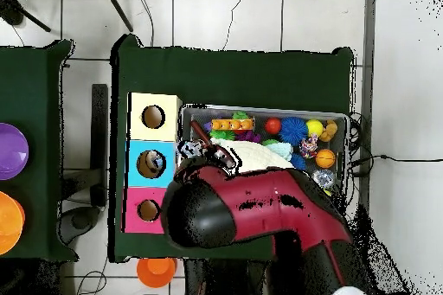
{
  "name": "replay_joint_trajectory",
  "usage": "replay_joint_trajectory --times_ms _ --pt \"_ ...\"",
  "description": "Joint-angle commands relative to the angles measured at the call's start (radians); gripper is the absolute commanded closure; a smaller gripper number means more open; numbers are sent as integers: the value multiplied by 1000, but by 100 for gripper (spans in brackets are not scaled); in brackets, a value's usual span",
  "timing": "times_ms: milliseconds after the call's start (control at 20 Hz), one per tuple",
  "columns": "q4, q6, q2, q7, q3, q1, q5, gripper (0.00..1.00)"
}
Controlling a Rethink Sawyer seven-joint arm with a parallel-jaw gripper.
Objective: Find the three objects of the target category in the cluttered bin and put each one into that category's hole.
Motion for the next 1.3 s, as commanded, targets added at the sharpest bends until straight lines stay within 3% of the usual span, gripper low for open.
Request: replay_joint_trajectory --times_ms 50,200,500,1300 --pt "-58 -41 63 385 -155 110 11 100" --pt "-106 -46 96 433 -203 186 2 100" --pt "-161 -92 133 481 -267 269 12 100" --pt "-183 -183 162 479 -375 343 -17 100"
